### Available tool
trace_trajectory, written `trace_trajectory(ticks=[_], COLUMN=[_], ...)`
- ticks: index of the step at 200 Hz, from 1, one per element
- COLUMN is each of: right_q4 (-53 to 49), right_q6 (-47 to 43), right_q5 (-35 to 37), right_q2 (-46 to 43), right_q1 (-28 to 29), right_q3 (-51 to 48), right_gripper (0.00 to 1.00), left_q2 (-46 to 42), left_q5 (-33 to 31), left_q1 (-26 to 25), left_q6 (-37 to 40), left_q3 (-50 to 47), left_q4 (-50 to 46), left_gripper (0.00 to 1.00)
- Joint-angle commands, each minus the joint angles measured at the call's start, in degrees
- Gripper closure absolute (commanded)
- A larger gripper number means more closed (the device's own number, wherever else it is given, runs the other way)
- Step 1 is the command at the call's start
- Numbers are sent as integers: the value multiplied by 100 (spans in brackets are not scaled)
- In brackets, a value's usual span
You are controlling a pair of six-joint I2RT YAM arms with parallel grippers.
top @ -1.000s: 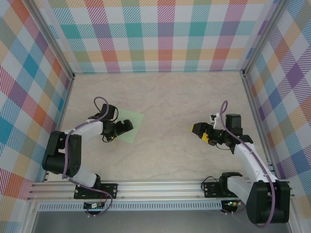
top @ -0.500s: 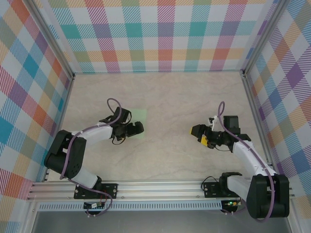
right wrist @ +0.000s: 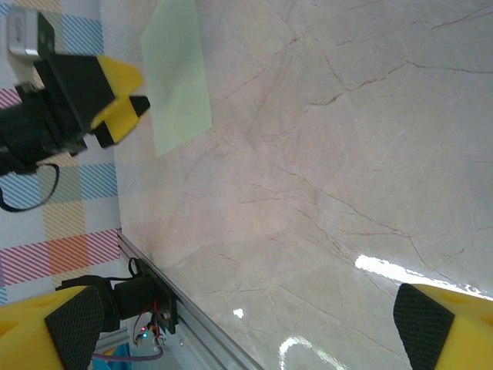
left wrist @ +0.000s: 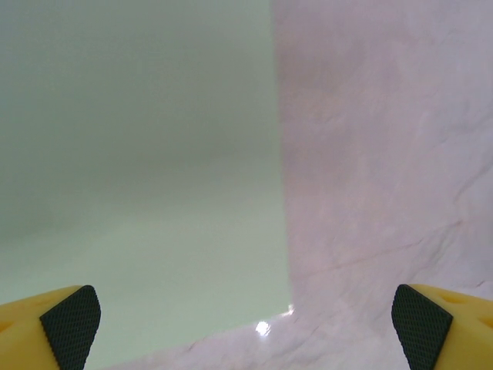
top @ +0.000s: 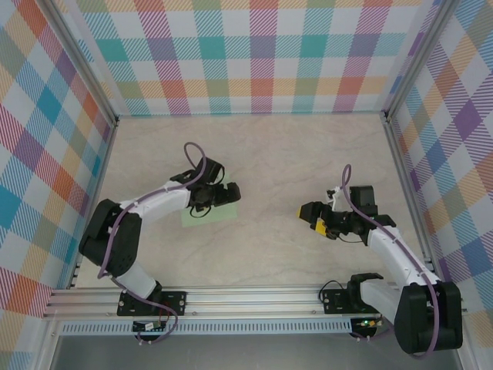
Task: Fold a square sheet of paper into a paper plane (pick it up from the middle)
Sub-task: Move the square sheet of paper to the center of the table.
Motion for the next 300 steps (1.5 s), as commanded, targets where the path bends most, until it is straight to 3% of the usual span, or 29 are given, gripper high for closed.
trace_trajectory(ticks=[1, 30, 69, 128, 159, 182, 211, 241, 274, 300], right_q4=[-68, 30, 82, 220, 60, 29, -2, 327, 623, 560], right_q6=[88, 246, 319, 473, 506, 546, 825, 1291, 1652, 1843], right_q5=[48, 117, 309, 709, 921, 862, 1052, 1598, 1921, 2258], right_q2=[-45, -16, 64, 490, 551, 585, 610, 1116, 2206, 3065], right_q1=[69, 122, 213, 266, 289, 337, 670, 1432, 2342, 3056], right_q3=[-46, -71, -57, 8, 62, 210, 452, 888, 1699, 2410], right_gripper=[0, 0, 0, 0, 0, 0, 4, 11, 20, 26], left_q2=[647, 1209, 1033, 1121, 1396, 1267, 644, -350, -1640, -2290], left_q5=[-55, -58, 415, 1441, 1253, 989, 259, -468, -738, -451], left_q1=[86, 85, 12, -831, -1463, -1618, -1560, -1142, -323, 267], left_q6=[200, 82, -217, -1305, -1520, -1686, -1472, -1288, -1177, -887], left_q3=[501, 867, 421, -279, 322, 515, 674, 212, -820, -1306], left_q4=[-433, -655, -362, 1401, 1305, 1273, 639, 75, 52, -48], left_gripper=[0, 1, 2, 3, 3, 3, 1, 0, 0, 0])
